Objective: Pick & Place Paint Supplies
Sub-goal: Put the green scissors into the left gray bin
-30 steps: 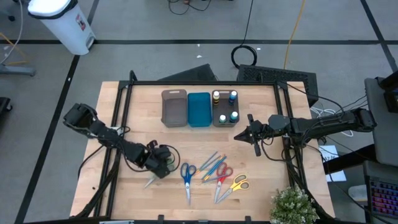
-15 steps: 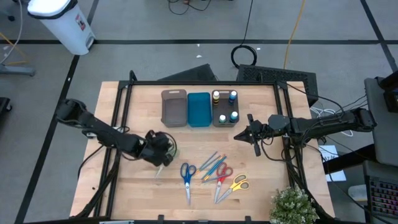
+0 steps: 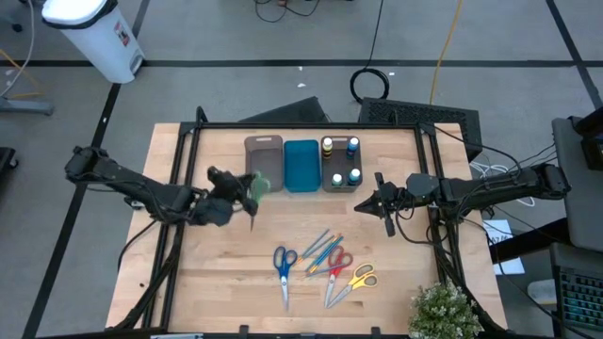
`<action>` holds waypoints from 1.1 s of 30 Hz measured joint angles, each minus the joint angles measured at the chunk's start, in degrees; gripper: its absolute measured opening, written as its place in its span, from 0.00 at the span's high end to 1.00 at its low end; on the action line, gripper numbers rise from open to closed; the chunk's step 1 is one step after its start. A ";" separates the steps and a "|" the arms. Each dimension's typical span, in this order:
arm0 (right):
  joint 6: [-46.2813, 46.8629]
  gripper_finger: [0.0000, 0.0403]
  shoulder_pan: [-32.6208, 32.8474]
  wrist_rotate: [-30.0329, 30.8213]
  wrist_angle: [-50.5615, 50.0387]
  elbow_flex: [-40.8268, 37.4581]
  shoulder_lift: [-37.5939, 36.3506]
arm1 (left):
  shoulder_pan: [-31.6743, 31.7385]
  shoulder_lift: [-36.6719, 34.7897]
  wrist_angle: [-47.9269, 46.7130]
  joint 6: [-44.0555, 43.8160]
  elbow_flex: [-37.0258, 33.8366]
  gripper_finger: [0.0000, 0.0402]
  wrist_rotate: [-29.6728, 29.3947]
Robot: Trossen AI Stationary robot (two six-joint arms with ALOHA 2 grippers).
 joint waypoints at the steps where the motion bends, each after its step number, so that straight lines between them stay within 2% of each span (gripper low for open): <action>1: 0.00 1.00 0.00 0.01 0.01 0.00 0.00 | 0.78 -0.35 2.19 3.34 0.02 0.95 -1.68; 6: -0.22 1.00 -0.02 0.03 0.30 0.00 0.00 | 5.92 -0.69 14.27 21.51 0.02 0.93 -6.88; 9: -0.65 1.00 0.00 1.18 0.49 0.00 0.00 | 10.22 -0.15 19.81 30.20 0.04 0.93 -6.74; 11: -0.66 1.00 0.00 2.79 0.56 0.01 0.00 | 13.40 0.44 20.76 32.90 0.06 0.95 -6.02; 18: -1.15 1.00 0.00 4.23 0.45 0.02 0.00 | 24.74 1.17 20.17 32.73 -1.04 0.93 4.00; 23: -1.47 1.00 0.00 4.23 0.43 0.01 0.00 | 30.72 4.31 20.16 31.50 -2.60 0.94 11.04; 27: -1.49 1.00 0.00 4.21 0.47 0.00 0.00 | 33.21 8.30 21.68 30.41 -2.98 0.95 15.74; 33: -1.51 1.00 0.00 4.21 0.41 0.00 0.02 | 33.60 14.32 24.85 30.00 -3.04 0.91 17.07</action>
